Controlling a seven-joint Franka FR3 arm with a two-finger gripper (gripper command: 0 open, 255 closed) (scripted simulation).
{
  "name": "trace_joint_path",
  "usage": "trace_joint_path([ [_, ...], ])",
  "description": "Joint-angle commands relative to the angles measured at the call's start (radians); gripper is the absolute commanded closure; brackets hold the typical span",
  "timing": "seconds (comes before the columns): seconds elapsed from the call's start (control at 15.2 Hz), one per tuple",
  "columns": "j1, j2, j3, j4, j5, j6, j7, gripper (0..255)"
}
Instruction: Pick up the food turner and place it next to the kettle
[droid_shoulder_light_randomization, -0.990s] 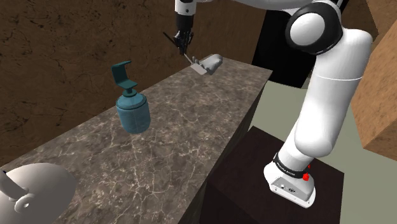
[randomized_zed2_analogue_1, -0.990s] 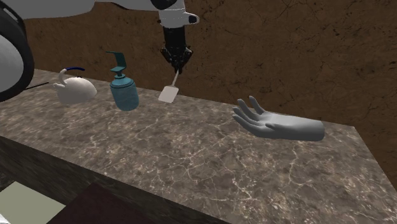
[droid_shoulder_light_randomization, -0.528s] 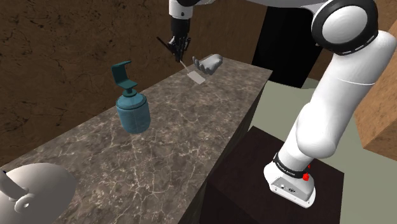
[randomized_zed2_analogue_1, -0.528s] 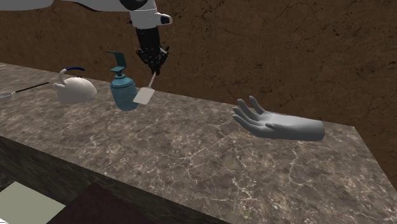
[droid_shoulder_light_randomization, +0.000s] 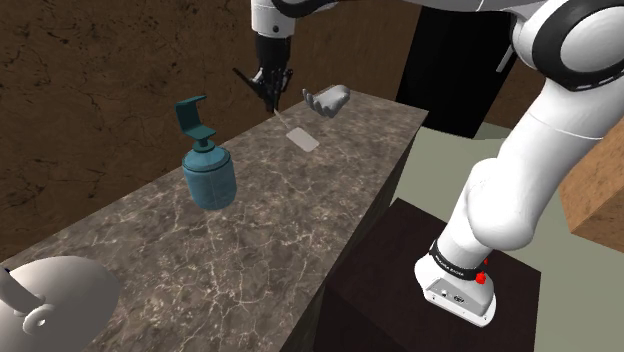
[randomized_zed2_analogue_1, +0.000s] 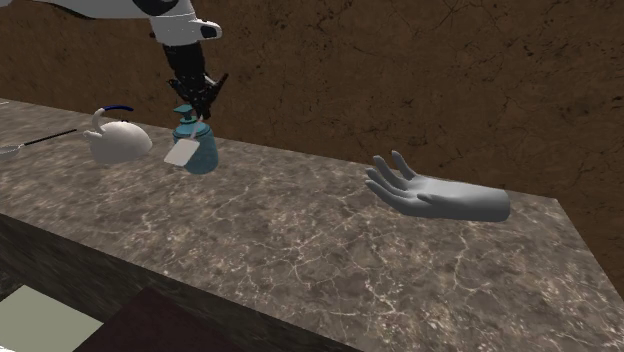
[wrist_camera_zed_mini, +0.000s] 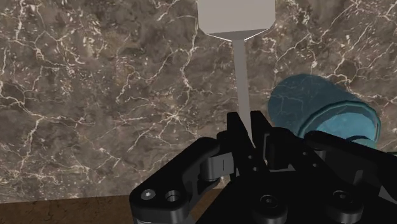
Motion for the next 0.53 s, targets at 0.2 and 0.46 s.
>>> trace_joint_path([
  [0.2, 0.054, -0.038, 0.063, -0.040, 0.002, 0.000, 0.117, 255],
  [0.46, 0.096, -0.049, 0.116, -0.049, 0.003, -0.002, 0.212, 255],
])
